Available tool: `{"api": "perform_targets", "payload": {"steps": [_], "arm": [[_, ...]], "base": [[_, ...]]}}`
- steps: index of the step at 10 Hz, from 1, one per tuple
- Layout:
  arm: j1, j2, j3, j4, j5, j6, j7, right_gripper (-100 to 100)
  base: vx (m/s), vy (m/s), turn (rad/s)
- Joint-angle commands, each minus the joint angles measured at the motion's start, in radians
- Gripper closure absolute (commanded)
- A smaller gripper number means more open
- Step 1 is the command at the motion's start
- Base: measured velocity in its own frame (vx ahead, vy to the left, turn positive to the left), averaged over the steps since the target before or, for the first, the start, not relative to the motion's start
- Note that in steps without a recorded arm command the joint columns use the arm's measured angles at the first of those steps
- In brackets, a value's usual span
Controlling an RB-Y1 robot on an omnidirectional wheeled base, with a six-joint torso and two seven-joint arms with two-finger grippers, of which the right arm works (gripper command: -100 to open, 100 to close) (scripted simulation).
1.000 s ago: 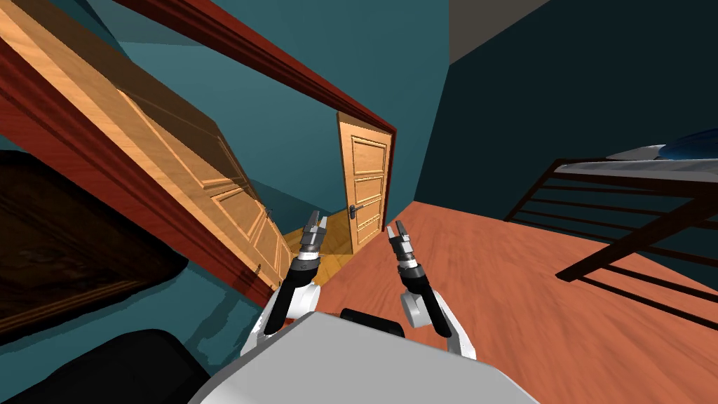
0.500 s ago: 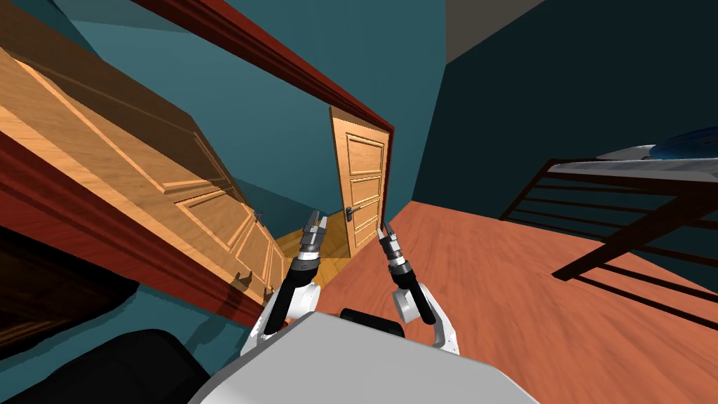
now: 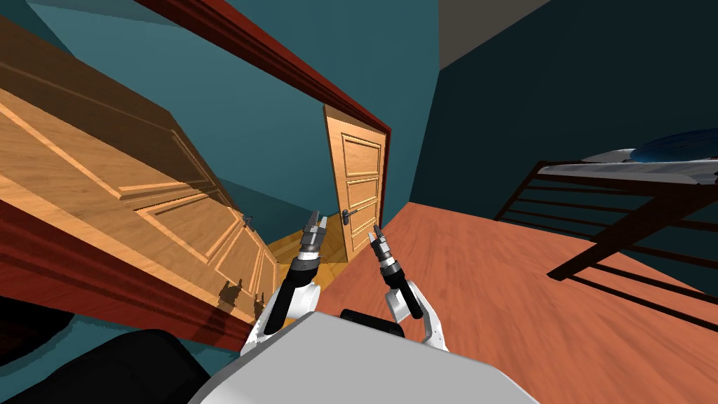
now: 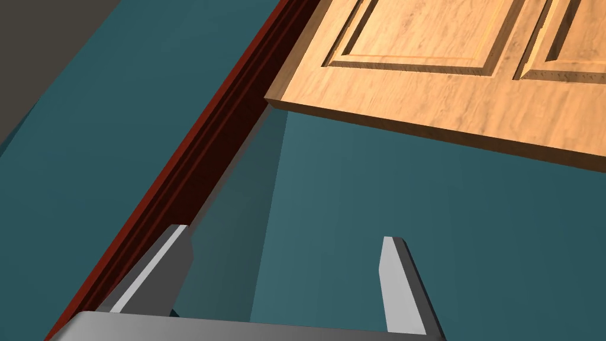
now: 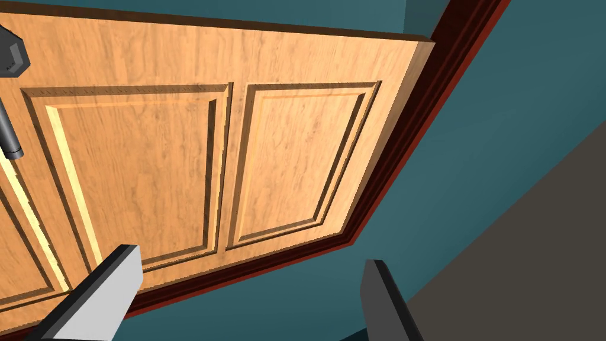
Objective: Push the door open
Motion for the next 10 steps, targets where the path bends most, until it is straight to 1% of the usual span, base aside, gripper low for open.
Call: {"api": "perform_targets", "payload": {"steps": [1, 2, 5, 6, 7, 8, 10], "arm": [[-0.027, -0.005, 0.030, 0.026, -0.006, 0.016, -0.014, -100], [-0.052, -0.007, 0.060, 0.062, -0.010, 0.021, -0.023, -100], [-0.088, -0.010, 0.105, 0.113, -0.016, 0.030, -0.038, -100], [-0.112, -0.011, 0.134, 0.148, -0.019, 0.036, -0.047, -100], [-0.124, -0.012, 0.148, 0.165, -0.021, 0.039, -0.052, -100], [-0.147, -0.013, 0.177, 0.198, -0.025, 0.044, -0.061, -100], [-0.169, -0.014, 0.204, 0.230, -0.029, 0.049, -0.070, -100]], "base": [[0.159, -0.013, -0.046], [0.141, -0.024, -0.068], [0.122, -0.005, -0.045], [0.123, -0.014, -0.070], [0.149, 0.001, -0.059], [0.167, 0.003, -0.073], [0.140, -0.006, -0.037]]}}
